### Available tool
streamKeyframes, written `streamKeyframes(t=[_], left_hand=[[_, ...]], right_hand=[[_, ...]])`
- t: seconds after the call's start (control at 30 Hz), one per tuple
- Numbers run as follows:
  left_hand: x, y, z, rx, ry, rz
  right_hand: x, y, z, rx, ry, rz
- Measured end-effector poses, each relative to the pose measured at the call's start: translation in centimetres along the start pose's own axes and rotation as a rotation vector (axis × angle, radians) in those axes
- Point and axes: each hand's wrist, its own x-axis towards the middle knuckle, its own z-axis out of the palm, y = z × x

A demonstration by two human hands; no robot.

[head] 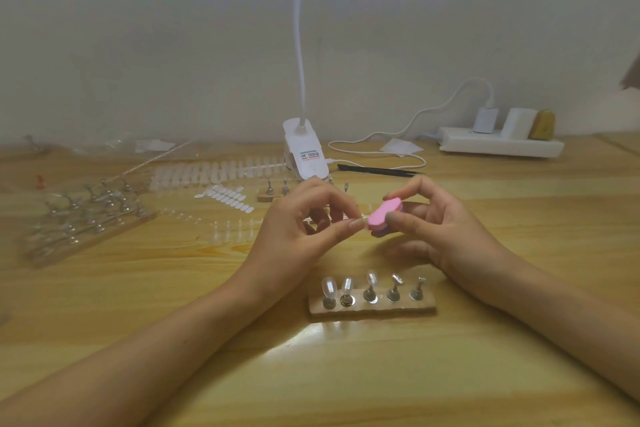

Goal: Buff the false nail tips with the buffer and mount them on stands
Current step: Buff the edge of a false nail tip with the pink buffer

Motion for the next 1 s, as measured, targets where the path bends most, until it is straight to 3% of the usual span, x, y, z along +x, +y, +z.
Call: streamKeyframes(t=[0.1, 0.23, 0.33, 0.47, 0.57, 0.7, 0.8, 0.93, 1.0], left_hand=[[0.04, -0.07, -0.04, 0.014, 0.0, 0.003], [0.02, -0.11, -0.02, 0.0, -0.001, -0.008], [-0.01, -0.07, -0.04, 0.003, 0.006, -0.011], [-0.08, -0.02, -0.04, 0.006, 0.012, -0.006], [-0.11, -0.03, -0.07, 0.018, 0.017, 0.0], [-0.06, -0.09, -0.06, 0.012, 0.02, -0.004], [-0.06, -0.15, -0.04, 0.017, 0.007, 0.005], [-0.06, -0.13, -0.05, 0.011, 0.007, 0.007], [-0.1, -0.05, -0.04, 0.008, 0.007, 0.01]], right_hand=[[-0.32, -0.01, 0.44, -0.096, -0.111, -0.008], [-0.13, -0.08, 0.22, 0.0, 0.059, -0.006], [-0.25, 0.02, 0.46, -0.094, -0.101, 0.014], [-0.15, -0.17, 0.22, 0.017, 0.07, -0.006], [-0.3, -0.07, 0.51, -0.069, -0.08, 0.001], [-0.14, -0.09, 0.31, -0.013, 0.039, -0.006], [-0.21, 0.02, 0.54, -0.098, -0.11, -0.001], [-0.07, 0.05, 0.18, -0.038, 0.056, -0.006], [-0.1, 0.04, 0.3, -0.068, -0.04, 0.008]])
